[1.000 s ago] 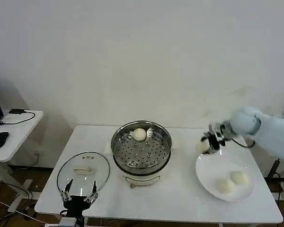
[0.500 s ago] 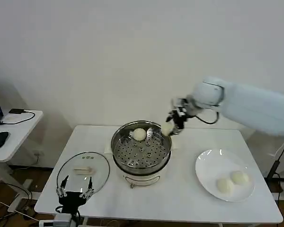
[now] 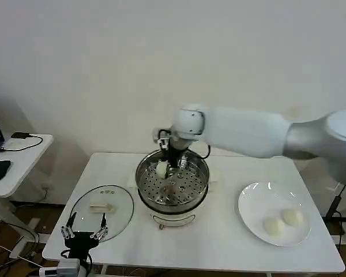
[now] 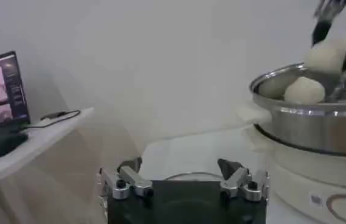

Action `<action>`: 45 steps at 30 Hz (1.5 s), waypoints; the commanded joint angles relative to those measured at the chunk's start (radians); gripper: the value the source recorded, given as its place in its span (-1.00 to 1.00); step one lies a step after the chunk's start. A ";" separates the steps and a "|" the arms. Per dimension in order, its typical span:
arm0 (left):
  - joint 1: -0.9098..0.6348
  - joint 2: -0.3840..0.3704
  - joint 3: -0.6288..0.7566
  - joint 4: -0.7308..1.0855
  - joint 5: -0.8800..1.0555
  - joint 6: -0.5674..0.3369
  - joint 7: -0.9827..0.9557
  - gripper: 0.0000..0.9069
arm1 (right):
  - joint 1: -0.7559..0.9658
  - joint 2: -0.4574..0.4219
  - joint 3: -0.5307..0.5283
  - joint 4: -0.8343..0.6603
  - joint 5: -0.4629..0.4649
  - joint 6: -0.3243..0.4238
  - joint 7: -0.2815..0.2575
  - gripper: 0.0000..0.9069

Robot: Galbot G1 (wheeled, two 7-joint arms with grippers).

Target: Take steamed baozi put them in steamer then cover it.

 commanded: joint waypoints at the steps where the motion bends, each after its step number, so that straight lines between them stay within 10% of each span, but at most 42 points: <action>1: -0.003 -0.001 -0.007 0.003 -0.008 -0.005 0.000 1.00 | -0.071 0.184 -0.013 -0.133 0.007 -0.031 0.002 0.42; 33: -0.001 -0.004 -0.001 0.004 -0.009 -0.011 0.000 1.00 | -0.096 0.214 -0.011 -0.255 -0.133 -0.008 -0.038 0.42; 36: -0.002 -0.004 0.001 0.004 -0.008 -0.011 0.000 1.00 | -0.097 0.211 -0.010 -0.252 -0.132 -0.008 -0.041 1.00; 45: -0.002 -0.008 0.004 0.006 -0.007 -0.009 0.000 1.00 | -0.068 0.172 -0.014 -0.187 -0.111 -0.017 -0.043 1.00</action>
